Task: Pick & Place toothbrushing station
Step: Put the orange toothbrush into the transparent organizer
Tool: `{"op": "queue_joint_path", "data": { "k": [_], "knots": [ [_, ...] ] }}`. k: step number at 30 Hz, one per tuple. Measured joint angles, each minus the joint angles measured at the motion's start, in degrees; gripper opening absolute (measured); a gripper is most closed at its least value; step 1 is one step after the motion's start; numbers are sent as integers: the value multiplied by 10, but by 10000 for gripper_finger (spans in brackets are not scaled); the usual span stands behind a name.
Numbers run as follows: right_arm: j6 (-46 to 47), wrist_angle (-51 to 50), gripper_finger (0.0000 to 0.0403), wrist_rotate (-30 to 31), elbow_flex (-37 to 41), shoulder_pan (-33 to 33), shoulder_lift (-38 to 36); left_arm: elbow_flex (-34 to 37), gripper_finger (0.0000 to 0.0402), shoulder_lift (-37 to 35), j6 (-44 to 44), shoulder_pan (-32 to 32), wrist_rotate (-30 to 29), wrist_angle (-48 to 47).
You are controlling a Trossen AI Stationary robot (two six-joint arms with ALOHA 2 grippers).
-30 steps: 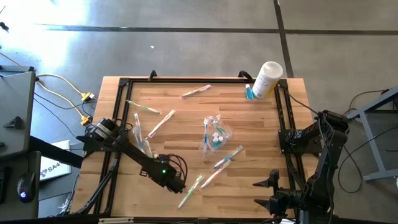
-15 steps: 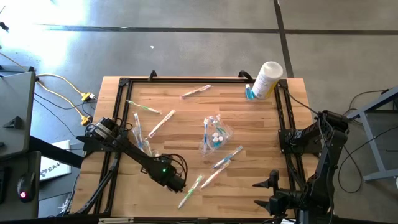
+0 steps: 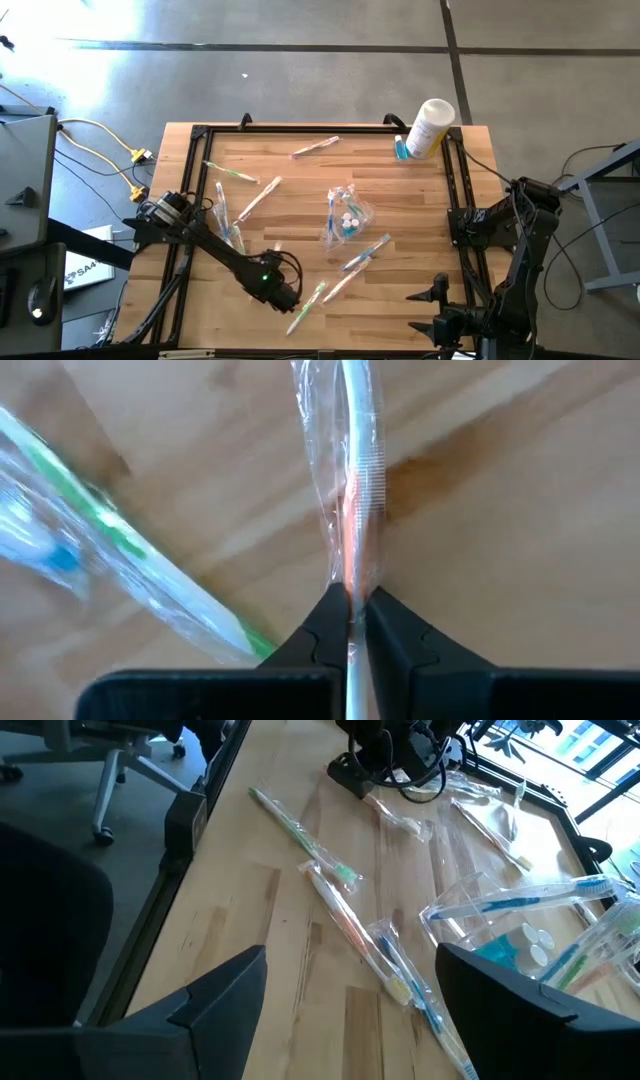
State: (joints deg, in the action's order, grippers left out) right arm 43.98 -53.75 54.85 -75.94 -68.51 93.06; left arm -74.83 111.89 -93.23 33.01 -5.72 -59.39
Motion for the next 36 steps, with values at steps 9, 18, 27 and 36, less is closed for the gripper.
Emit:
{"op": "queue_joint_path", "data": {
  "k": [9, 18, 27, 36],
  "knots": [
    [49, -5, 284, -50, 0, -4, 0, -200, 6, 1, 31, -4, -143, -231],
    [87, -16, 284, -48, 0, -35, 0, -359, 6, -2, 289, 6, -533, -163],
    [87, -18, 284, -23, 0, -50, 0, -275, 6, 0, 566, -84, -480, 128],
    [89, -13, 284, -22, 34, -50, 0, -236, 6, -1, 696, -156, -433, 246]
  ]
}}
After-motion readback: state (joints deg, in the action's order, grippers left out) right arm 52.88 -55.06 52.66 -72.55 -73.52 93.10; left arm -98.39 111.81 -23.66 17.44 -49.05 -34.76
